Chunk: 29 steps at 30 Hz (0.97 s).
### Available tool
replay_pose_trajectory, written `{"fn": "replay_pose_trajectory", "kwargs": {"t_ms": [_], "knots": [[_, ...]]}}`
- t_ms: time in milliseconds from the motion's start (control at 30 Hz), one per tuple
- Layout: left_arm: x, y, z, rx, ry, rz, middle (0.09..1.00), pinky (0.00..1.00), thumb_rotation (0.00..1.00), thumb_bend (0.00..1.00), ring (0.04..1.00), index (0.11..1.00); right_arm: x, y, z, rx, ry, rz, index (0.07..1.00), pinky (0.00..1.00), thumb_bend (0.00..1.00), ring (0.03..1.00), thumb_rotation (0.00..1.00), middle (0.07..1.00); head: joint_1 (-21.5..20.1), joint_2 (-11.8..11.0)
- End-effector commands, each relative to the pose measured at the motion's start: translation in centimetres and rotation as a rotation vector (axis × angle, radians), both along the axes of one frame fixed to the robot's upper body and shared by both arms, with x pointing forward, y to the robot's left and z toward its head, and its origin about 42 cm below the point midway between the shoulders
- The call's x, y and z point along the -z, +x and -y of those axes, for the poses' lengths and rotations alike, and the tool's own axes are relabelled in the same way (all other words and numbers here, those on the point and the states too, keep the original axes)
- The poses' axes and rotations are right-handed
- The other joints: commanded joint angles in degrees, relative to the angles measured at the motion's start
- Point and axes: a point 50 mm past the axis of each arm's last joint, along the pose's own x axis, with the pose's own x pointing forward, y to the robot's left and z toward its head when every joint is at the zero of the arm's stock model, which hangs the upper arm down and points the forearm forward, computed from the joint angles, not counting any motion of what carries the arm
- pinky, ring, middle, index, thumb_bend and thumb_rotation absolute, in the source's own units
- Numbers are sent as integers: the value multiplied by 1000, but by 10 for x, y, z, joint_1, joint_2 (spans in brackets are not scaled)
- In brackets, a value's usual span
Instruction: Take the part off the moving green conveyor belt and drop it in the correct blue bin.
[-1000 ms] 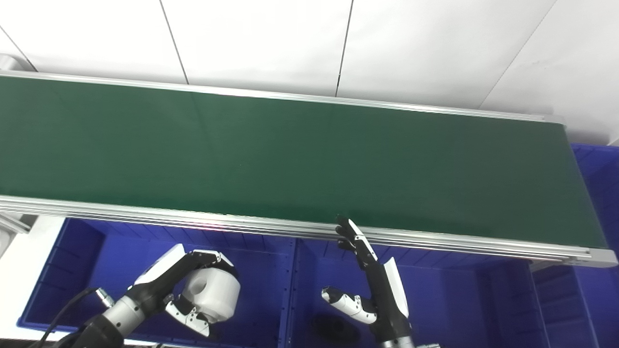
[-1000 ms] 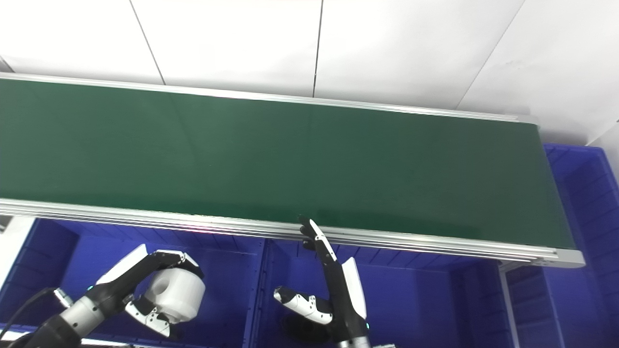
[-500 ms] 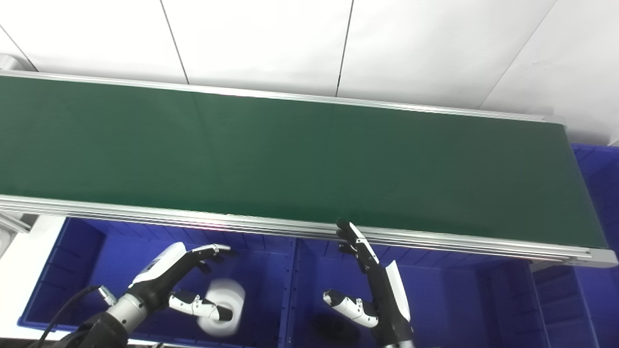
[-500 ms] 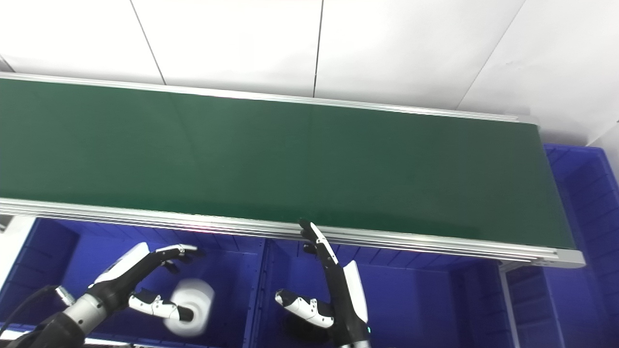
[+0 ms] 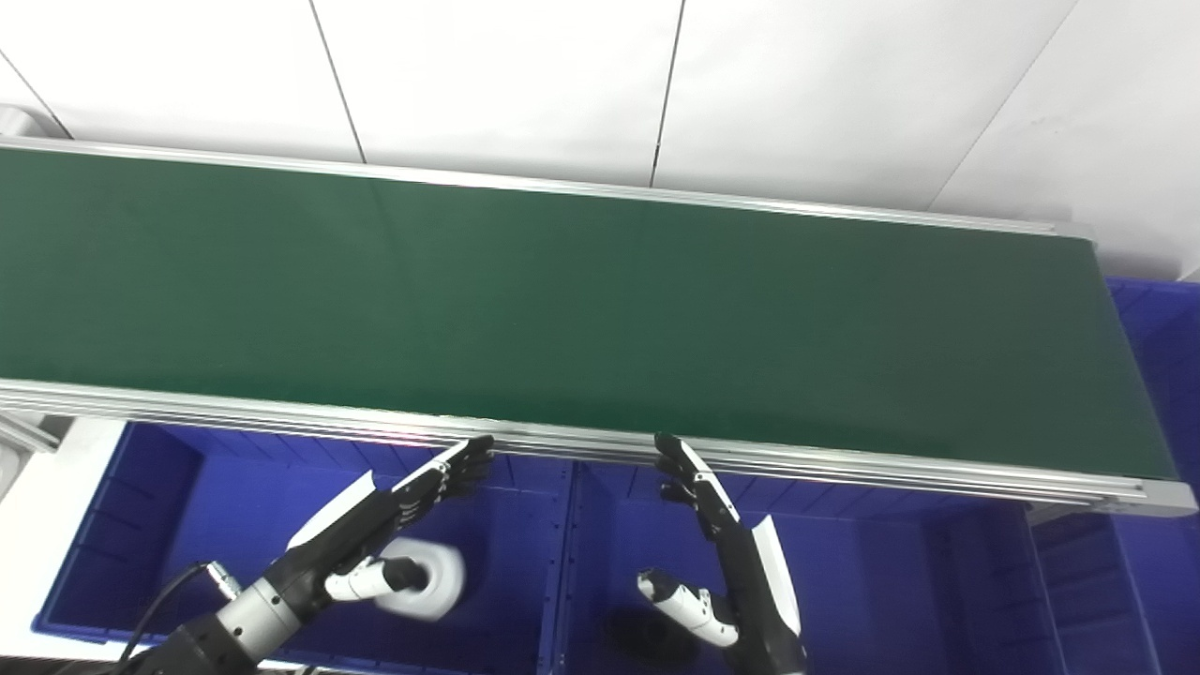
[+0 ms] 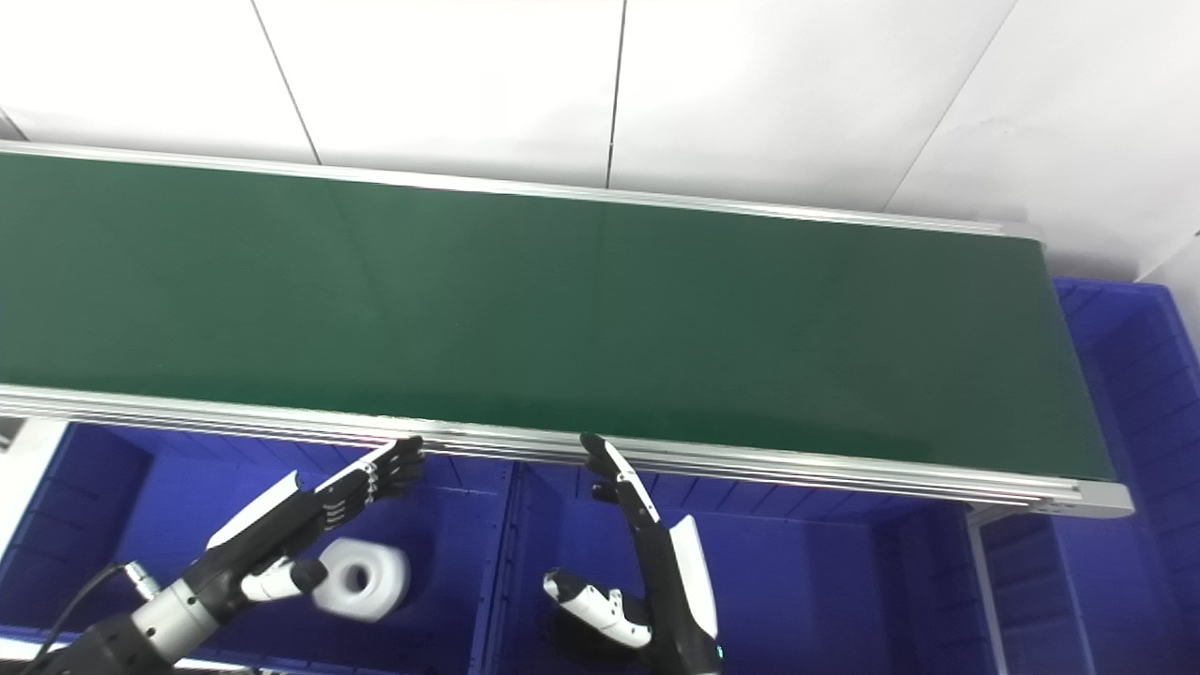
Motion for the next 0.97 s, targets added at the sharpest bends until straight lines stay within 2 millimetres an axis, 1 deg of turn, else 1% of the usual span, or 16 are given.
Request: {"fn": "replay_pose_trajectory", "kwargs": {"t_ms": [0,67,133,300,367,433,600,733,933], "knots": [[-11,-1,4,-5,-43,54,998,962,984,878,984,996,-6,-2,3,4,10,17,912,829,865,885,928,912,1,-3],[-13,-5,10,-9,-54,60,1000,965,988,886,987,995,-4,-5,6,1,12,12,916,859,809,901,966,920,3,-5],[-16,-8,16,-12,-72,76,1000,952,978,858,981,995,-2,-7,8,1,16,4,918,872,793,909,987,923,3,-7],[-17,-11,24,-46,-102,93,1000,956,968,838,982,995,1,-11,12,13,6,1,917,869,805,903,993,917,-5,-9],[-16,-11,25,-59,-101,95,1000,969,974,839,987,999,2,-12,13,14,3,0,922,871,809,906,994,922,-9,-10],[-15,-12,25,-67,-106,91,1000,976,956,843,995,1000,2,-11,13,15,1,-1,925,870,807,906,990,924,-9,-10],[-12,-13,23,-68,-111,76,1000,986,947,856,1000,1000,3,-10,13,18,-8,-10,925,862,809,900,984,921,-8,-14],[-13,-17,26,-77,-142,73,1000,987,937,815,1000,1000,3,-9,12,15,-14,-7,930,863,791,903,974,921,-6,-16],[-10,-20,29,-68,-96,72,1000,1000,933,813,1000,1000,3,-8,13,5,-19,-13,936,873,779,912,966,930,-9,-20]]}}
